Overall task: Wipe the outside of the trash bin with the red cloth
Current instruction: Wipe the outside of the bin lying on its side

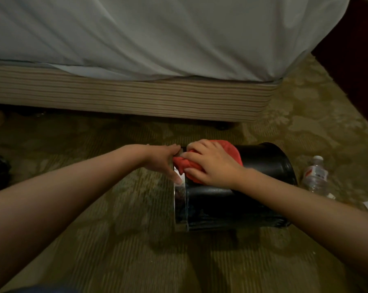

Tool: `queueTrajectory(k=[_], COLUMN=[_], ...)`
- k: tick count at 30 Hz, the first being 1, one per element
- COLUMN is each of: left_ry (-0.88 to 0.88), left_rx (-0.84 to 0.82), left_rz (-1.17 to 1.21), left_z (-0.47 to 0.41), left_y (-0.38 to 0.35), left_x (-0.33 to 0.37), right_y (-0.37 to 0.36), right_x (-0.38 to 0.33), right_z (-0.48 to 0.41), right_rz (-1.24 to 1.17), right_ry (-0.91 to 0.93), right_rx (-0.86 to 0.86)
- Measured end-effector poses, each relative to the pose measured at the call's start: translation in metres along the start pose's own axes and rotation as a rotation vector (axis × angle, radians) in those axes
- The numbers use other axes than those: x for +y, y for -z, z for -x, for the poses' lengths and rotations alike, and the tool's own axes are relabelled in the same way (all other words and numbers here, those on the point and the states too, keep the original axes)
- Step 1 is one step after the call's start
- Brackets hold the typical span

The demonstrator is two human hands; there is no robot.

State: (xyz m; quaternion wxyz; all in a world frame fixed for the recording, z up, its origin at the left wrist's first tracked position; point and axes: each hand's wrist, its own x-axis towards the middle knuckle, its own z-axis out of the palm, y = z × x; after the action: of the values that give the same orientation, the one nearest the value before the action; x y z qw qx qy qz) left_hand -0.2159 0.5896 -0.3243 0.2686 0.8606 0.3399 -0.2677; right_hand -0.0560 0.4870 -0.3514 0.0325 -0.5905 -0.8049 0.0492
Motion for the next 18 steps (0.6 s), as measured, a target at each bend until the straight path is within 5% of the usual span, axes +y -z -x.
queueTrajectory(k=[6,12,18], left_ry=[0.013,-0.008,0.023], left_rx=[0.018,0.039,0.093], left_rz=[-0.025,0.129,0.073], left_z=[-0.003,-0.007,-0.011], left_y=[0.001,0.008,0.004], left_x=[0.002,-0.003,-0.008], right_y=[-0.006,0.01,-0.009], right_x=[0.0,0.018,-0.019], right_z=[0.036,-0.012,0.026], right_rz=[0.063,-0.056,0.009], right_ry=[0.239,-0.157,-0.011], right_rx=[0.011,-0.072,0.073])
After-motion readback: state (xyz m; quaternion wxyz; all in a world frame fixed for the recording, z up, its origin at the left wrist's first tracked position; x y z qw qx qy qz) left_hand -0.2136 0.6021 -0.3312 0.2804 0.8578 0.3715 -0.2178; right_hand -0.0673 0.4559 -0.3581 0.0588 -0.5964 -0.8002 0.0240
